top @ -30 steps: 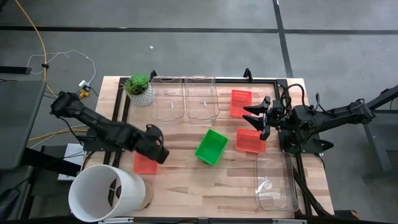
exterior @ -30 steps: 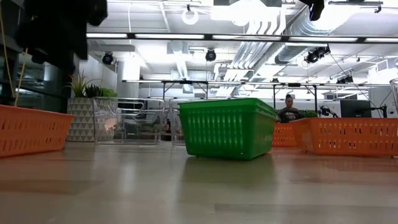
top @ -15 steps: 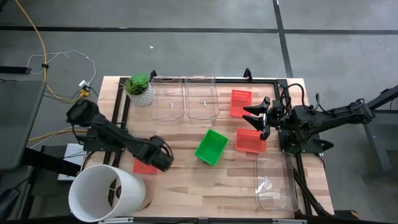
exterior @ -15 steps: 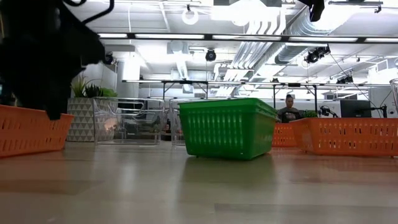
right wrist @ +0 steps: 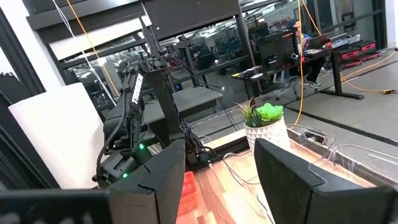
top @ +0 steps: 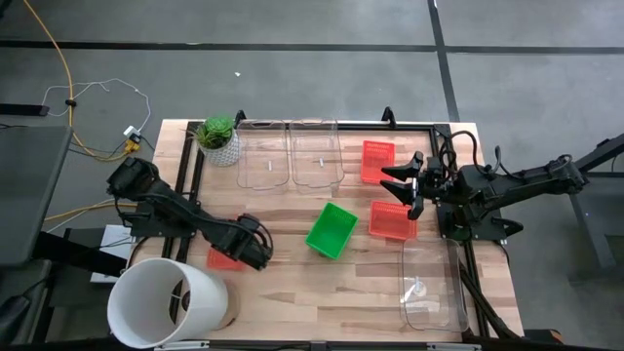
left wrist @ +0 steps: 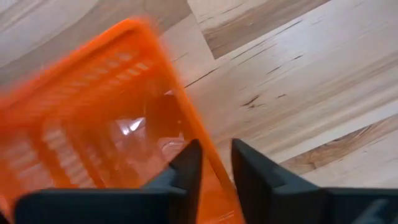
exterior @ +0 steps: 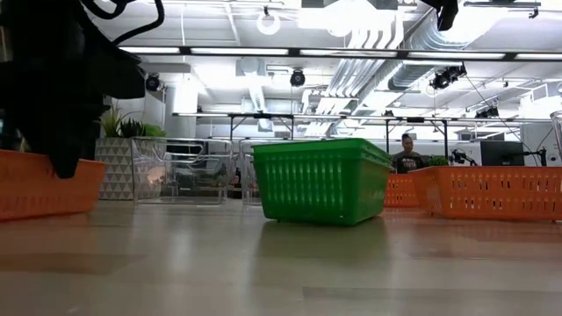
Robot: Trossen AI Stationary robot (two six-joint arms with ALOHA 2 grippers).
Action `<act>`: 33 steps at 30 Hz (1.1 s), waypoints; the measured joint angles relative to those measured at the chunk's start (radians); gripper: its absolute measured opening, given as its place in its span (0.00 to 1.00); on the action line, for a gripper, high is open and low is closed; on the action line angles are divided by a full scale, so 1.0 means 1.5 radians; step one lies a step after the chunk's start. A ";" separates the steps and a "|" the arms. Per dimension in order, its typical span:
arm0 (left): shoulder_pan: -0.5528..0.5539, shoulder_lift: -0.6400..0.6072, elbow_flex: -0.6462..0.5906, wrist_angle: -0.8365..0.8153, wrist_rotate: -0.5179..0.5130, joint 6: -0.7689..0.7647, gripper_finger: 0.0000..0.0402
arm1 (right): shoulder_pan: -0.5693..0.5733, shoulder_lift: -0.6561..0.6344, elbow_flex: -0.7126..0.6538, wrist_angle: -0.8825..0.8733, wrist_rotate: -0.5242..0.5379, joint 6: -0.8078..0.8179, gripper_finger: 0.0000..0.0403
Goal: Stack baskets by color
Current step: Stack the bottom left orange bin on the bottom right orange bin
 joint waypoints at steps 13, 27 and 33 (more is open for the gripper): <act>0.027 -0.106 0.013 0.000 0.012 0.141 0.01 | 0.000 0.000 0.000 0.002 0.000 0.002 0.45; 0.096 -0.193 0.245 -0.013 -0.072 0.452 0.00 | 0.000 0.000 0.000 0.214 0.000 -0.037 0.45; 0.158 -0.094 0.371 0.007 -0.081 0.677 0.00 | 0.000 -0.001 0.000 0.361 -0.002 -0.079 0.45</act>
